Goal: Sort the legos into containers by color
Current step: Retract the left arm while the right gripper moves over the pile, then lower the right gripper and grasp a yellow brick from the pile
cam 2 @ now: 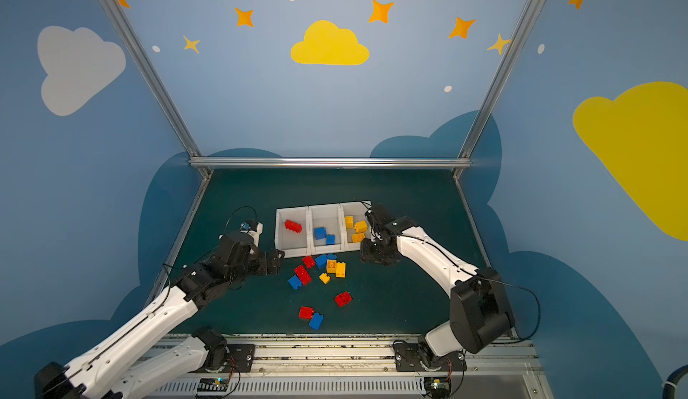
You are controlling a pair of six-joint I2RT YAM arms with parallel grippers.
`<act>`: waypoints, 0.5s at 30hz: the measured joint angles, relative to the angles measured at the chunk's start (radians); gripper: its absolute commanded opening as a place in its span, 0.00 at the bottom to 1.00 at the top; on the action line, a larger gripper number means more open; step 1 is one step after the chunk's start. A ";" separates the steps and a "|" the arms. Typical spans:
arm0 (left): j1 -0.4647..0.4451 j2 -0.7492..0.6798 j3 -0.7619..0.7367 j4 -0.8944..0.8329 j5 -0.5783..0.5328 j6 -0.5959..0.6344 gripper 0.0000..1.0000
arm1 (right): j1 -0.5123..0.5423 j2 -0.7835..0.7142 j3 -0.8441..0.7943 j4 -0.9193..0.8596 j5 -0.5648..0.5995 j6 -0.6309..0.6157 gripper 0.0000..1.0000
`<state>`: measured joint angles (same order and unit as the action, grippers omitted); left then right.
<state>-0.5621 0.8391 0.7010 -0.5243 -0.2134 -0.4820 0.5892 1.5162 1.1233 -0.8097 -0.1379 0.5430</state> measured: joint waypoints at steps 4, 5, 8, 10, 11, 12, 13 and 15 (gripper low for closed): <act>0.000 -0.114 -0.044 -0.015 -0.018 -0.043 0.99 | 0.064 0.056 0.058 0.005 0.011 0.001 0.57; 0.000 -0.143 -0.054 -0.021 -0.023 -0.052 0.99 | 0.078 0.071 0.074 0.005 0.013 0.001 0.57; 0.000 -0.208 -0.079 -0.037 -0.031 -0.078 0.99 | 0.109 0.116 0.118 0.002 0.020 0.002 0.57; 0.000 -0.246 -0.095 -0.053 -0.033 -0.095 0.99 | 0.129 0.148 0.154 -0.007 0.026 0.003 0.57; 0.000 -0.264 -0.104 -0.063 -0.034 -0.103 0.99 | 0.137 0.164 0.175 -0.013 0.030 0.003 0.57; 0.000 -0.282 -0.114 -0.072 -0.034 -0.111 0.99 | 0.148 0.181 0.200 -0.025 0.037 0.002 0.57; 0.000 -0.295 -0.123 -0.077 -0.034 -0.115 0.99 | 0.159 0.195 0.222 -0.036 0.046 0.002 0.57; 0.000 -0.328 -0.147 -0.084 -0.033 -0.126 0.99 | 0.186 0.224 0.268 -0.054 0.069 0.000 0.57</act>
<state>-0.5621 0.5114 0.5541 -0.6079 -0.2466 -0.6083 0.7750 1.7397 1.3914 -0.8635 -0.0692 0.5434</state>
